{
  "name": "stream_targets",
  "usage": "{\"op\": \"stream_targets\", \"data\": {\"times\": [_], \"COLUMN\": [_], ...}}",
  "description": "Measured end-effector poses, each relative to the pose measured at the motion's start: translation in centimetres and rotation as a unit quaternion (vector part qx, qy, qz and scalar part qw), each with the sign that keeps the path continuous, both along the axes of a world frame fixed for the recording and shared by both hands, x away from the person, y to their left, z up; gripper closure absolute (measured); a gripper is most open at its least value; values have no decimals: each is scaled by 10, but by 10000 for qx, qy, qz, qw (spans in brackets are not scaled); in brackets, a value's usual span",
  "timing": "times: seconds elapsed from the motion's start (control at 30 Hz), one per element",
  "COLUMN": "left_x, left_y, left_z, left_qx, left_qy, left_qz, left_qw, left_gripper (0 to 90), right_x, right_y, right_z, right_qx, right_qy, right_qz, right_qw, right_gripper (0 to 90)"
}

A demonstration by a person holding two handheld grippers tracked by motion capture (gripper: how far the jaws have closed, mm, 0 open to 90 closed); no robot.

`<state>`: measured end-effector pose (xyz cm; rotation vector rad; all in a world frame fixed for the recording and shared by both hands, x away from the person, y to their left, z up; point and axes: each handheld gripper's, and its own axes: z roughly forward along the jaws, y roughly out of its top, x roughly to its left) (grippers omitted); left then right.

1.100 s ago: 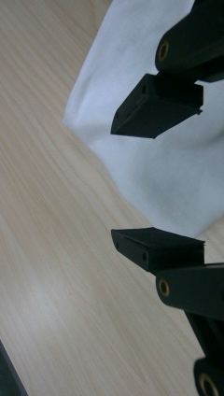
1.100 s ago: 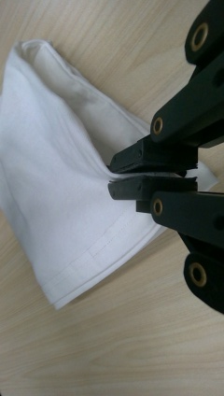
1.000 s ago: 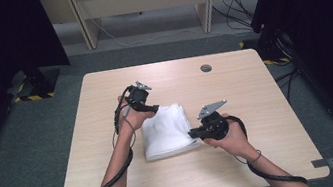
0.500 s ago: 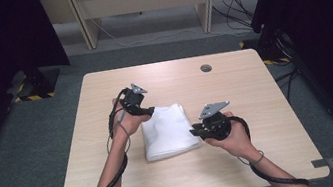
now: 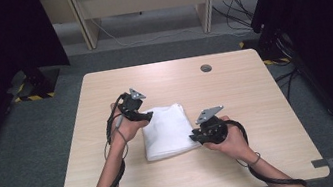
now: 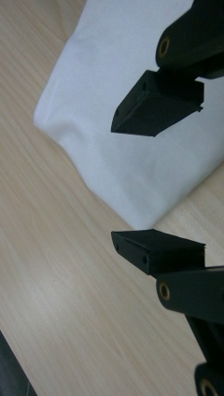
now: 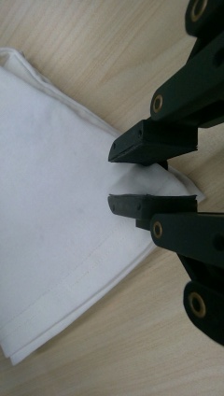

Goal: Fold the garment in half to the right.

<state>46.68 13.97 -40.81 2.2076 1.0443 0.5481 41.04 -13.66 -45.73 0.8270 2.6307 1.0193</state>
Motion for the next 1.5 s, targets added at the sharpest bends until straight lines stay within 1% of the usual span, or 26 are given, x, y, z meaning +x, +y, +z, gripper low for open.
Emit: {"op": "stream_targets", "data": {"times": [0.2, 0.53, 0.63, 0.67, 0.7, 0.73, 0.77, 0.8, 0.83, 0.87, 0.9, 0.93, 0.97, 1.0, 1.03, 1.07, 1.1, 1.13, 1.17, 1.2, 1.23, 1.27, 1.3, 1.37, 1.4, 1.5], "left_x": [0, -3, -4, -6, -6, -6, -8, -8, -8, -10, -10, -10, -12, -12, -14, -14, -14, -17, -17, -17, -20, -20, -20, -22, -22, -26], "left_y": [5, 13, 15, 17, 17, 17, 18, 18, 18, 19, 19, 19, 20, 20, 22, 22, 22, 24, 24, 24, 27, 27, 27, 29, 29, 32], "left_z": [-1, -1, -2, -2, -2, -2, -3, -3, -3, -3, -3, -3, -2, -2, -2, -2, -2, -2, -2, -2, -2, -2, -2, -2, -2, -2], "left_qx": [-17, 0, -11, -44, -44, -44, -68, -68, -68, -73, -73, -73, -112, -112, -130, -130, -130, -147, -147, -147, -172, -172, -172, -207, -195, -217], "left_qy": [-13, -63, -76, -98, -98, -98, -143, -143, -143, -180, -180, -180, -237, -237, -325, -325, -325, -377, -377, -377, -411, -411, -411, -448, -452, -492], "left_qz": [59, 124, 136, 157, 157, 157, 136, 136, 136, 92, 92, 92, 76, 76, 61, 61, 61, 57, 57, 57, 76, 76, 76, 103, 108, 128], "left_qw": [10000, 9999, 9999, 9998, 9998, 9998, 9998, 9998, 9998, 9998, 9998, 9998, 9996, 9996, 9994, 9994, 9994, 9992, 9992, 9992, 9990, 9990, 9990, 9987, 9987, 9985], "left_gripper": [399, 395, 391, 391, 390, 390, 390, 388, 388, 388, 379, 379, 379, 364, 364, 344, 344, 344, 334, 334, 334, 317, 317, 303, 303, 300], "right_x": [-4, -9, -9, -9, -9, -8, -8, -8, -6, -6, -6, -4, -4, -4, -2, -2, 1, 1, 1, 3, 3, 3, 5, 5, 6, 7], "right_y": [2, 8, 6, 6, 6, 4, 4, 4, 0, 0, 0, -5, -5, -5, -10, -10, -18, -18, -18, -27, -27, -27, -36, -36, -45, -53], "right_z": [-4, -5, -5, -5, -5, -2, -2, -2, 3, 3, 3, 6, 6, 6, 10, 10, 15, 15, 15, 19, 19, 19, 22, 22, 23, 23], "right_qx": [-10, 28, 130, 130, 130, 238, 238, 238, 330, 330, 330, 363, 363, 363, 394, 394, 408, 408, 408, 393, 393, 393, 385, 385, 391, 371], "right_qy": [43, 82, 156, 156, 156, 136, 136, 136, 54, 54, 54, -2, -2, -2, -37, -37, -113, -113, -113, -155, -155, -155, -184, -184, -206, -206], "right_qz": [8, 103, 106, 106, 106, 72, 72, 72, -21, -21, -21, -92, -92, -92, -169, -169, -260, -260, -260, -365, -365, -365, -464, -464, -546, -617], "right_qw": [10000, 9999, 9997, 9997, 9997, 9996, 9996, 9996, 9994, 9994, 9994, 9993, 9993, 9993, 9991, 9991, 9988, 9988, 9988, 9984, 9984, 9984, 9980, 9980, 9975, 9972], "right_gripper": [738, 738, 735, 703, 703, 703, 666, 666, 666, 636, 636, 636, 605, 605, 587, 587, 587, 566, 566, 566, 539, 539, 539, 533, 528, 522]}}
